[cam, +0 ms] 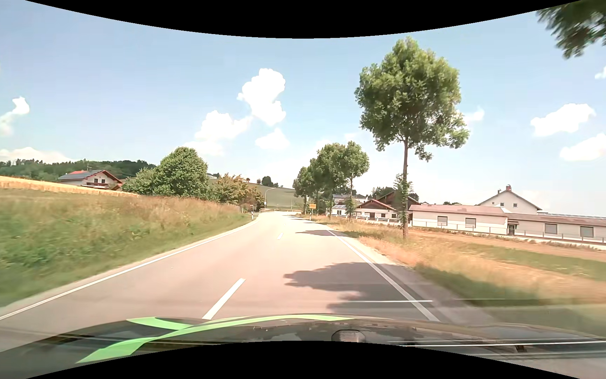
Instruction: Follow the waypoints while adhering to traffic rules and regulations
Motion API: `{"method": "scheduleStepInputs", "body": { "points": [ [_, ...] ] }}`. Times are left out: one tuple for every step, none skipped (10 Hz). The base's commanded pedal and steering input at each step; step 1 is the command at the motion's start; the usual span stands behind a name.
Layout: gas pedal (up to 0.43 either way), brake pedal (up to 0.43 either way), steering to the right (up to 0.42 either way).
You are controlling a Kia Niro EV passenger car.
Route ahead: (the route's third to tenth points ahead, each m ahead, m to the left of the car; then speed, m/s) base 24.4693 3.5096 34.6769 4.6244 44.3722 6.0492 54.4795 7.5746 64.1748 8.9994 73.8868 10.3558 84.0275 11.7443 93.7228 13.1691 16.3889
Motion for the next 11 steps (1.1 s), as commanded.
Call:
{"method": "scheduleStepInputs", "body": {
  "points": [
    [0.177, 0.000, -0.023],
    [0.177, 0.000, -0.025],
    [0.177, 0.000, -0.025],
    [0.169, 0.000, -0.025],
    [0.169, 0.000, -0.025],
    [0.169, 0.000, -0.025],
    [0.157, 0.000, -0.025],
    [0.150, 0.000, -0.024],
    [0.150, 0.000, -0.023],
    [0.138, 0.000, -0.024],
    [0.130, 0.000, -0.023]
  ]
}}
